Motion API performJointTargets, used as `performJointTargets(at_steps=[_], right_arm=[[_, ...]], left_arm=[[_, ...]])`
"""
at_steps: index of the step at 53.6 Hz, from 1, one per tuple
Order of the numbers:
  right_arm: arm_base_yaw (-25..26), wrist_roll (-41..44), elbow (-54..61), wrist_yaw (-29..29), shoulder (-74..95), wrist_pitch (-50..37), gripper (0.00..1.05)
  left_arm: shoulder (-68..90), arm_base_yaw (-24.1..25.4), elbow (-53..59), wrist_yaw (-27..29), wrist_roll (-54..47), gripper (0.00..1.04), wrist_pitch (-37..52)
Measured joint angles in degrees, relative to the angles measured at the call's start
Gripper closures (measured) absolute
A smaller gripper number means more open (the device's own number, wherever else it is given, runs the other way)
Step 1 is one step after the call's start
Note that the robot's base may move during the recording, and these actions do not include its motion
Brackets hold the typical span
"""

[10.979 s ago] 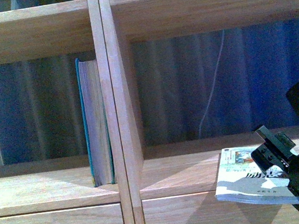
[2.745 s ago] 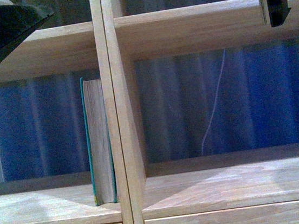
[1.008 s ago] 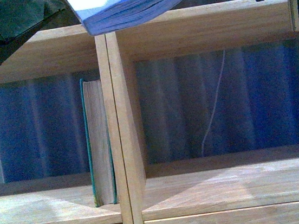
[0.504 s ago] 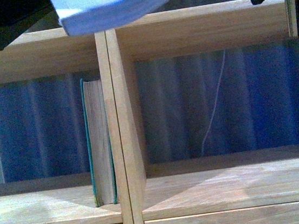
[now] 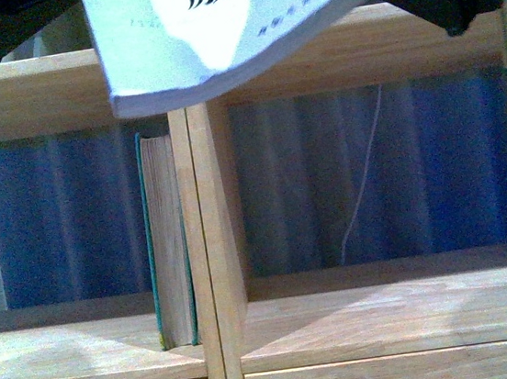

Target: Organize books on shelf

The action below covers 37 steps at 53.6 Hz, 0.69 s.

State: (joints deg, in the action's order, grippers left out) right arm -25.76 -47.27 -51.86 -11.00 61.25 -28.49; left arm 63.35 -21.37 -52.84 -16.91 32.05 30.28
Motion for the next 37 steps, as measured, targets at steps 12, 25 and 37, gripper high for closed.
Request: performJointTargets(at_steps=[12, 25, 37], right_arm=[[13.0, 2.43, -2.8, -3.52, 1.55, -4.24, 0.27], [27.43, 16.15, -1.57, -4.98, 2.01, -4.92, 0.07], [29.86, 30.01, 6.78, -0.79, -0.57, -7.3, 0.07]], left_arm=[[-1.25, 5.73, 0.0, -0.72, -3.39, 0.98, -3.85], [-8.04, 16.76, -0.7, -4.26, -10.91, 0.98, -11.23], [-16.96, 23.74, 1.38, -4.07, -23.3, 0.98, -17.05]])
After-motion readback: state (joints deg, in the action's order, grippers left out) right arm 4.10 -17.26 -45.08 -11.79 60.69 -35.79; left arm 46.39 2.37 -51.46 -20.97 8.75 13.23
